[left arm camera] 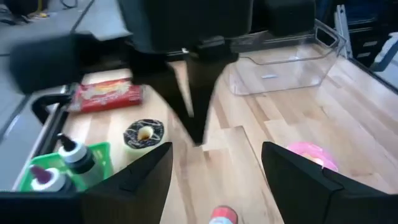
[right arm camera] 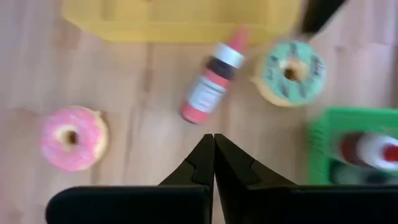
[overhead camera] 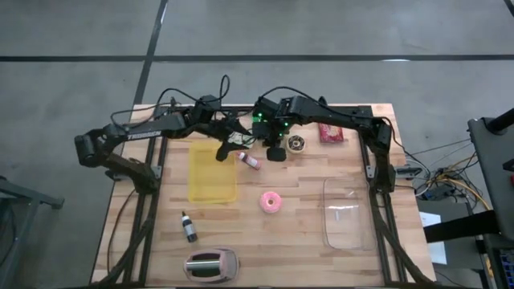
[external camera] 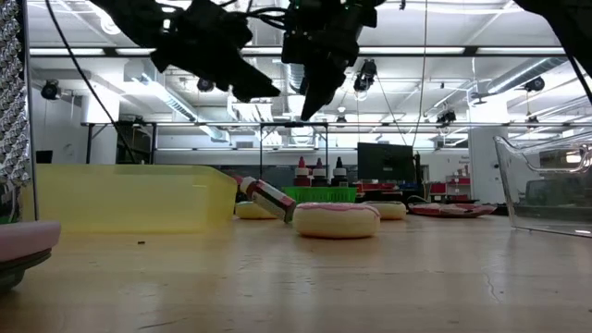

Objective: Pick & Place Food Item
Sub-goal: Put the pink food coloring bottle into the green bin

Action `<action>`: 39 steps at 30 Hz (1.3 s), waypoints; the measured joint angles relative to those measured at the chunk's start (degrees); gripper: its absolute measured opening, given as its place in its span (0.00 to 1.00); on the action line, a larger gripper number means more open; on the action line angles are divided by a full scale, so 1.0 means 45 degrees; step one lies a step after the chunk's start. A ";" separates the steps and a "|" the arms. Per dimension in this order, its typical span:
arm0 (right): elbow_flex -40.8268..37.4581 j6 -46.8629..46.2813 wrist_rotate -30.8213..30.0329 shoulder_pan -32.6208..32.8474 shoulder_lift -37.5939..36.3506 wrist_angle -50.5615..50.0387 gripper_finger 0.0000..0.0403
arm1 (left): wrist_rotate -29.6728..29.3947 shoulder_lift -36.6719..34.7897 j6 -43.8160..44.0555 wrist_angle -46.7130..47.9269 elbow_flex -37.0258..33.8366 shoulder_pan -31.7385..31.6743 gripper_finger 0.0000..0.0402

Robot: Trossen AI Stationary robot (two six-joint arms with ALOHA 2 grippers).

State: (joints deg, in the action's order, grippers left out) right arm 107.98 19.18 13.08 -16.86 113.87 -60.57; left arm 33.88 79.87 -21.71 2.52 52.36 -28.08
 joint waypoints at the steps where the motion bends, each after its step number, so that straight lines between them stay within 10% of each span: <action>1: -0.0378 -0.0082 0.0272 -0.0001 -0.0163 0.0423 0.02 | -0.0131 -0.0214 -0.0007 0.0023 -0.0102 0.0000 0.61; 14: -0.5257 -0.1158 0.1473 0.0017 -0.1341 0.5536 0.03 | -0.0895 -0.2946 0.0273 0.0015 -0.0870 -0.0092 0.61; 39: -0.5416 -0.3243 0.0586 0.0028 0.0358 0.7396 0.57 | -0.1210 -0.3213 0.0432 0.0018 -0.0879 -0.0170 0.61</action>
State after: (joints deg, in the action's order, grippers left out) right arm 83.61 4.58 15.71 -16.73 115.48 -27.28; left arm 28.43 65.41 -19.77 2.60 48.40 -28.84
